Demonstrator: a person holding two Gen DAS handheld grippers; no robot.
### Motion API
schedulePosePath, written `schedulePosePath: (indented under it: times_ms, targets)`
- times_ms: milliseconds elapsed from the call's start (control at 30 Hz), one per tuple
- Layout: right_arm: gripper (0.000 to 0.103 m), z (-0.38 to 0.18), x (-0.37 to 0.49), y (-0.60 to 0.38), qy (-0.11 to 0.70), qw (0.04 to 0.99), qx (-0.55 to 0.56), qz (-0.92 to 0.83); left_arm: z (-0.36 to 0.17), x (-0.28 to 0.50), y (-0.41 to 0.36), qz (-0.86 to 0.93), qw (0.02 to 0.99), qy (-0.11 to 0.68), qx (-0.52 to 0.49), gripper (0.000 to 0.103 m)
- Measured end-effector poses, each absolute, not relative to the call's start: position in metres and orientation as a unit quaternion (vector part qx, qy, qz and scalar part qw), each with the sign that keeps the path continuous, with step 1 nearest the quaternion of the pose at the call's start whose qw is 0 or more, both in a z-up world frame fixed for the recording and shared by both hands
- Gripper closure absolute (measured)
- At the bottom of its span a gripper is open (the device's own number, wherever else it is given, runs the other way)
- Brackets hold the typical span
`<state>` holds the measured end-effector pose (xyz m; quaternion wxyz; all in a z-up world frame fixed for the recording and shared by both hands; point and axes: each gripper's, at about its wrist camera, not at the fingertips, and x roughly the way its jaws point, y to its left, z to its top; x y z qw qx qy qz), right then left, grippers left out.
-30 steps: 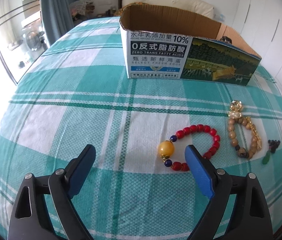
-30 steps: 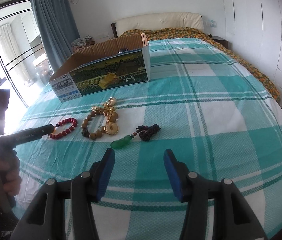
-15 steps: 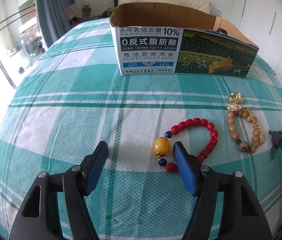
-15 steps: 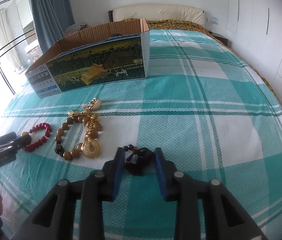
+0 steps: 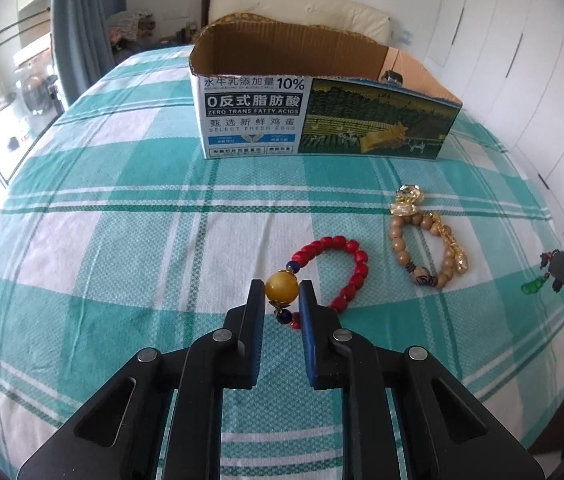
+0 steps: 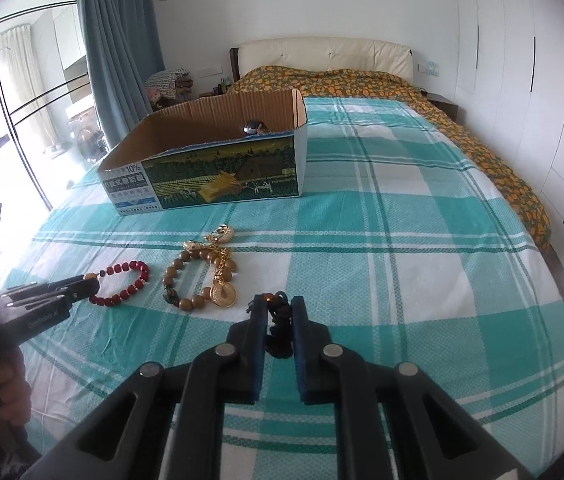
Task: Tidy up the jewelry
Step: 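Grasp the red bead bracelet with left tool while right grasps the jade pendant tassel, then carry bracelet and pendant over the box and open both tools inside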
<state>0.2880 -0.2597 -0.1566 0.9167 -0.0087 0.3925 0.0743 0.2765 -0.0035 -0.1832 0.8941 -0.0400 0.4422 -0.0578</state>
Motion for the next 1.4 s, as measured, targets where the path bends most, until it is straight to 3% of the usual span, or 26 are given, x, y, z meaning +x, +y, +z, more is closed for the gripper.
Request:
schedulePosePath:
  times_ms: [367, 1400]
  targets:
    - [0.093, -0.143, 0.272, -0.247, 0.381, 0.921, -0.05, 0.067, -0.152, 0.258, -0.003, -0.073, 0.903, 0.419, -0.054, 0.088]
    - [0.093, -0.137, 0.278, -0.241, 0.379, 0.92, -0.071, 0.065, -0.15, 0.261, 0.004, -0.078, 0.899, 0.427, -0.064, 0.088]
